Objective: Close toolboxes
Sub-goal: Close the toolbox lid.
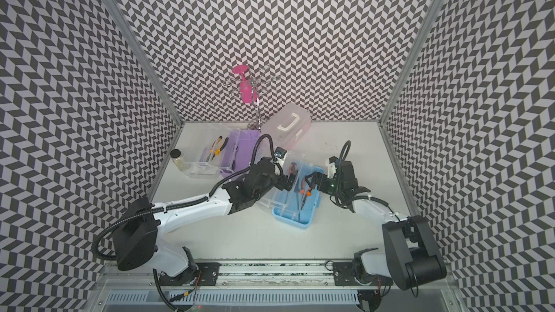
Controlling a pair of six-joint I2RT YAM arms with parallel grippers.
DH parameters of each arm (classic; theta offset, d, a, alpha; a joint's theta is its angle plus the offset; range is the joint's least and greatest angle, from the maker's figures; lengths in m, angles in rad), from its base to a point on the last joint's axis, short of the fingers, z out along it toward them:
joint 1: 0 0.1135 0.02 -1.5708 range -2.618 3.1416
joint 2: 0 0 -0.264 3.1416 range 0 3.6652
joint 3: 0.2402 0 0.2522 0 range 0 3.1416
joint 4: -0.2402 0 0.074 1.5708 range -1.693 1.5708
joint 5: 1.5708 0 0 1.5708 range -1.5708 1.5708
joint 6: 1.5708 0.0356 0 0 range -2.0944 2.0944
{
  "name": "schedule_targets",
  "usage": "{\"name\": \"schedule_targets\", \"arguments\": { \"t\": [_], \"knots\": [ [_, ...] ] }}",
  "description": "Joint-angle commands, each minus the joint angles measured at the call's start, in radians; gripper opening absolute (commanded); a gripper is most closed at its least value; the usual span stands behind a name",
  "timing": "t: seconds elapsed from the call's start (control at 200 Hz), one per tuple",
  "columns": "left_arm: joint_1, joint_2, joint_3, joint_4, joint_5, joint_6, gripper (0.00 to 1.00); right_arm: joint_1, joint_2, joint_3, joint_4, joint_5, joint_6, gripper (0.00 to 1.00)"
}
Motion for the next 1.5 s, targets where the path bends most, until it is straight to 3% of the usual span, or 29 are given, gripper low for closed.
{"name": "schedule_targets", "arguments": {
  "t": [0.0, 0.295, 0.486, 0.686, 0.816, 1.197, 1.497],
  "knots": [
    [-0.009, -0.039, -0.022, 0.075, 0.005, 0.047, 0.99, 0.010, 0.021, 0.015, 0.031, 0.005, -0.026, 0.89],
    [0.008, -0.181, -0.053, 0.070, 0.046, 0.004, 0.99, 0.010, 0.030, 0.026, 0.017, 0.009, -0.041, 0.88],
    [0.218, -0.262, -0.082, -0.053, 0.162, -0.169, 0.99, 0.009, 0.024, 0.043, -0.011, 0.007, -0.074, 0.86],
    [0.411, -0.313, -0.187, -0.033, 0.316, -0.270, 0.99, 0.009, 0.027, 0.057, -0.015, -0.002, -0.088, 0.82],
    [0.472, -0.327, -0.258, 0.044, 0.431, -0.318, 0.99, 0.009, 0.033, 0.063, -0.012, -0.006, -0.092, 0.78],
    [0.464, -0.296, -0.293, 0.192, 0.639, -0.365, 0.99, 0.010, 0.057, 0.085, 0.013, -0.046, -0.087, 0.75],
    [0.349, -0.211, -0.236, 0.224, 0.653, -0.361, 0.99, 0.010, 0.073, 0.094, 0.032, -0.059, -0.082, 0.75]
  ]
}}
